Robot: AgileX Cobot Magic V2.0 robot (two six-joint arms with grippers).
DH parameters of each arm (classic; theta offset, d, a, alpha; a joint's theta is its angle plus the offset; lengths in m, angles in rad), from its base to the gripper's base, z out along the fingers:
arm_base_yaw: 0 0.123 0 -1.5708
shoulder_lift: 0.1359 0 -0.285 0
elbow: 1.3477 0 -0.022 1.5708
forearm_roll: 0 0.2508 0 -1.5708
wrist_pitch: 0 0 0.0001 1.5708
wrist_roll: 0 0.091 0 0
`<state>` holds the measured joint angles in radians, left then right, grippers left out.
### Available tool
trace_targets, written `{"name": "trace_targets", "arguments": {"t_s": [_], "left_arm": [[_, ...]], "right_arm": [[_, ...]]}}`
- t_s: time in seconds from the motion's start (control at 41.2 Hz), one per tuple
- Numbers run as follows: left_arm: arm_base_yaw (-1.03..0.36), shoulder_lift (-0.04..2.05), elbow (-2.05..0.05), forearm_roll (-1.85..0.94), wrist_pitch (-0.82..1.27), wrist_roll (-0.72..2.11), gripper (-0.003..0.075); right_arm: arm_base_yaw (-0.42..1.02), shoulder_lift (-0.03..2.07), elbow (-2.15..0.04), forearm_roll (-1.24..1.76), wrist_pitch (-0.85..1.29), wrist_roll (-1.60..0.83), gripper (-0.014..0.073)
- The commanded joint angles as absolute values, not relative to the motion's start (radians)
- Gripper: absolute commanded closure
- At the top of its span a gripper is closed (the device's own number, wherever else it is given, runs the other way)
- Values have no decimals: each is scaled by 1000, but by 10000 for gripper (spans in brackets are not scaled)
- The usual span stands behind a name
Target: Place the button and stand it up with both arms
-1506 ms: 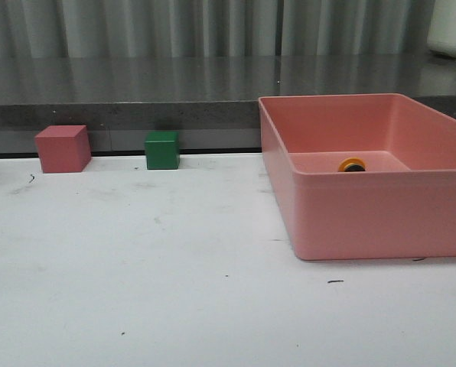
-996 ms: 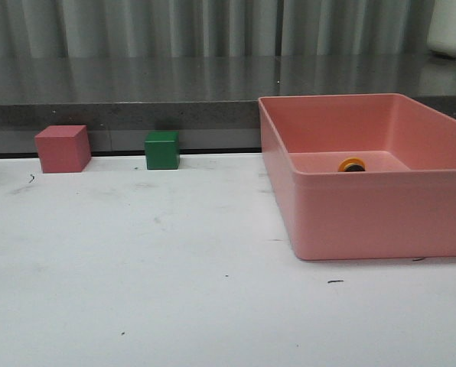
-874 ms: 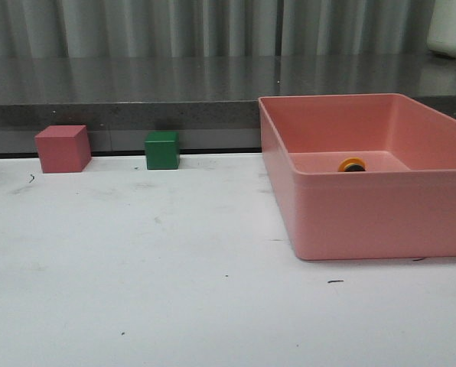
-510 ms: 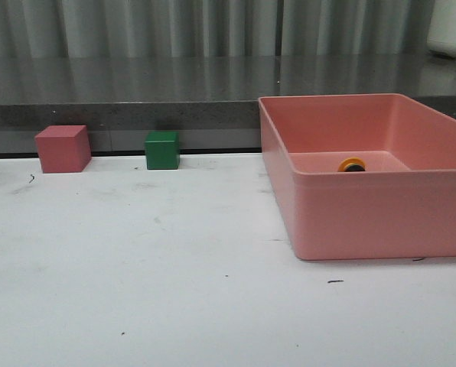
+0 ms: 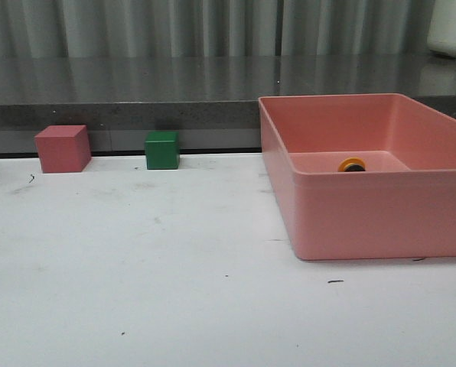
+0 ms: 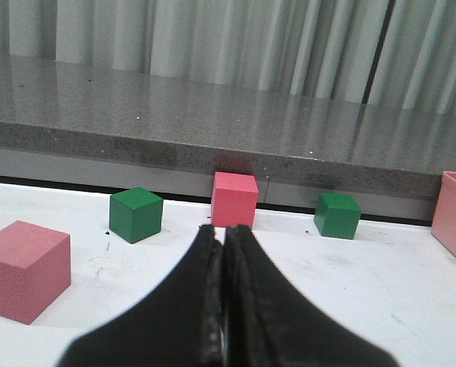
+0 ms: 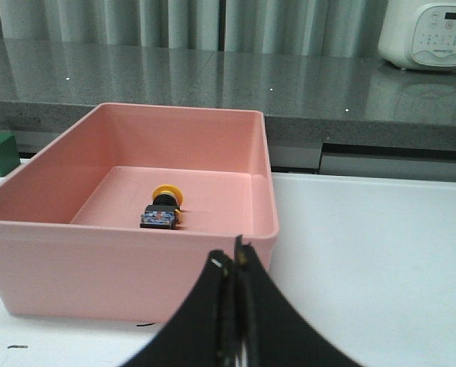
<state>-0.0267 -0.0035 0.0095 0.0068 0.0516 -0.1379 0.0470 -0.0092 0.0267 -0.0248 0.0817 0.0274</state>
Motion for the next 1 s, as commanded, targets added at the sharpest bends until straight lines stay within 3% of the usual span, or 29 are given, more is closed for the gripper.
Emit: {"name": "trace_targets", "arguments": {"t_s": [0.0,0.243,0.632,0.972], "left_arm": [[-26,-25,24,8,-47,-143,740],[-26,-21,-129,8,-48,-143,740],[-26,228,-672,33,419,-143,740],[-26,426,-726,33,568,-143,740]], "right_arm": [[39,-28,12,-14,-11,22,662],[39,-21,-166,0,108,22,662],[39,245,-590,-21,404,22,662],[39,476,-641,-21,562,22,662]]}}
